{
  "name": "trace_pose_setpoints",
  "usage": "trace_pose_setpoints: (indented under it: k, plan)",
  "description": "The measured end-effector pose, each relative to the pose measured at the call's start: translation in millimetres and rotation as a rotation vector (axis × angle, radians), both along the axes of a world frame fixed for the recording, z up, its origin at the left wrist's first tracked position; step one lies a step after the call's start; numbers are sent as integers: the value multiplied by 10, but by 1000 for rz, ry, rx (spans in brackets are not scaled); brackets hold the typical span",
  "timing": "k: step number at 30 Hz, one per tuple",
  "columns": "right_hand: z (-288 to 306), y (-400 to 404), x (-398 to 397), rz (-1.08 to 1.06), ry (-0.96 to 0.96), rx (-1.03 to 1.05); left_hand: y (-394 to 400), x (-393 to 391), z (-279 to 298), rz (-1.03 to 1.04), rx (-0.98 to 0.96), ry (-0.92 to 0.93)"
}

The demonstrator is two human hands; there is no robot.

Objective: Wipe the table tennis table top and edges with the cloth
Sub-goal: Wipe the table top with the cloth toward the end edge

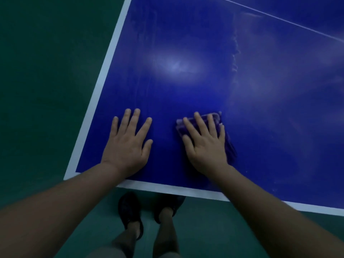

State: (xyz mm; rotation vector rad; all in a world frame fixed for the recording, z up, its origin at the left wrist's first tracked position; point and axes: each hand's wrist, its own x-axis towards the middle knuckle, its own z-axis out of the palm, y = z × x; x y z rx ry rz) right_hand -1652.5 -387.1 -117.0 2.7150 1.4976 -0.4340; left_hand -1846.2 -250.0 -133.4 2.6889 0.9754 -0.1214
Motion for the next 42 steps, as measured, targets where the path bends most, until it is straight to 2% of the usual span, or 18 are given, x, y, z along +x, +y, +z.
trace_pose_setpoints:
  k: [2,3,7,11,13,15,17,18,21,24,27,29,31,33,35,38,40,42]
  plan:
    - [-20,240,-343,-225,20,2,-80,-45,-9,25,-5,-9]
    - [-34,265,-560,-216,22,15,-100,-59,-12,33,-8,-18]
    - [3,-321,-1010,47,43,67,-123,-82,-17,11,-1,-30]
    - [66,-1033,-445,110,8,-49,-179,-81,-2,26,12,4]
    - [94,-1035,-27,33,-8,-102,-241,-51,-1,22,13,15]
    - [99,-715,229,-137,35,-93,-301,1,-8,13,13,30]
    - [74,-278,238,-304,63,-78,-332,65,-12,20,23,49]
    - [67,-123,171,-315,68,-73,-342,102,-14,23,28,56]
    - [42,-207,-83,-67,41,-2,-349,251,-19,9,33,63]
    - [74,-845,-80,187,41,-8,-361,453,-30,2,36,71]
    - [68,-1216,409,234,33,-28,-352,554,-43,7,39,89]
    - [41,-1186,804,164,-2,-54,-350,557,-49,9,41,92]
    - [47,-902,1059,5,-4,-27,-355,552,-44,15,37,97]
    - [20,-478,1109,-189,12,-11,-366,576,-30,31,32,102]
    - [-9,-135,994,-283,42,-22,-376,621,-16,50,27,114]
    - [-2,-272,661,-47,10,50,-387,709,-3,69,21,124]
    - [54,-744,493,182,22,30,-389,811,10,77,15,115]
    - [50,-1150,616,288,34,-4,-388,945,14,62,11,108]
